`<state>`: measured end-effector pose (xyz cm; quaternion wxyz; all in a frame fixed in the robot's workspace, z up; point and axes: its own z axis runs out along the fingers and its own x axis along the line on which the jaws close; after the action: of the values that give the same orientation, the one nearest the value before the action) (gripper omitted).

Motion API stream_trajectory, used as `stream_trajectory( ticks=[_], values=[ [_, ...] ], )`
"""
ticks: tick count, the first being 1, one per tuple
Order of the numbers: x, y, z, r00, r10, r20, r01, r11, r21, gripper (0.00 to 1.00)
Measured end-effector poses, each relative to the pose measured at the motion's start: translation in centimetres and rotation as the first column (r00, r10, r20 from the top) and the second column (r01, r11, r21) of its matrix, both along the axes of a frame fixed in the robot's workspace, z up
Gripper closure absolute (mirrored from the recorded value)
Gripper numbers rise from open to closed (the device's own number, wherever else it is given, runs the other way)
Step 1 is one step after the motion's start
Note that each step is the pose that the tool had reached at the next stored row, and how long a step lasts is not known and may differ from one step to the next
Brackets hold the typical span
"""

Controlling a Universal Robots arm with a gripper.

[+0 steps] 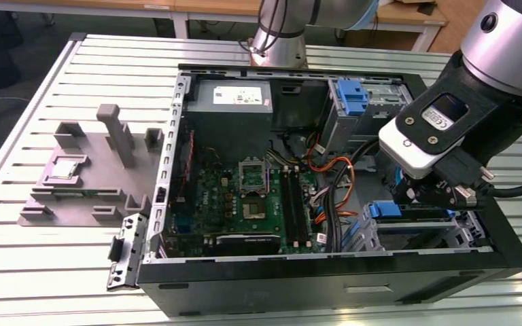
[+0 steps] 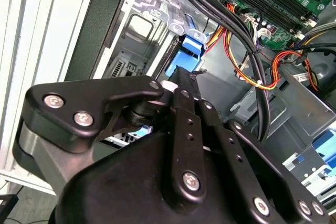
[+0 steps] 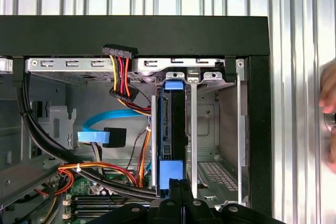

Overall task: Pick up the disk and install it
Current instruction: 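Insert the first disk wire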

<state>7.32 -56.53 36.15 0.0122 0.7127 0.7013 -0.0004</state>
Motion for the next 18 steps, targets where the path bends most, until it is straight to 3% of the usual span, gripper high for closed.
stream_trajectory(
  ticks=[7,13,18],
  values=[
    [0.03,0.0,-0.01,1.0,0.0,0.0,0.0,1.0,0.0,0.9],
    [1.29,0.0,-0.03,1.0,0.0,0.0,0.0,1.0,0.0001,0.9],
    [1.36,0.0,-0.02,1.0,0.001,0.0,-0.001,1.0,0.0,0.9]
  ],
)
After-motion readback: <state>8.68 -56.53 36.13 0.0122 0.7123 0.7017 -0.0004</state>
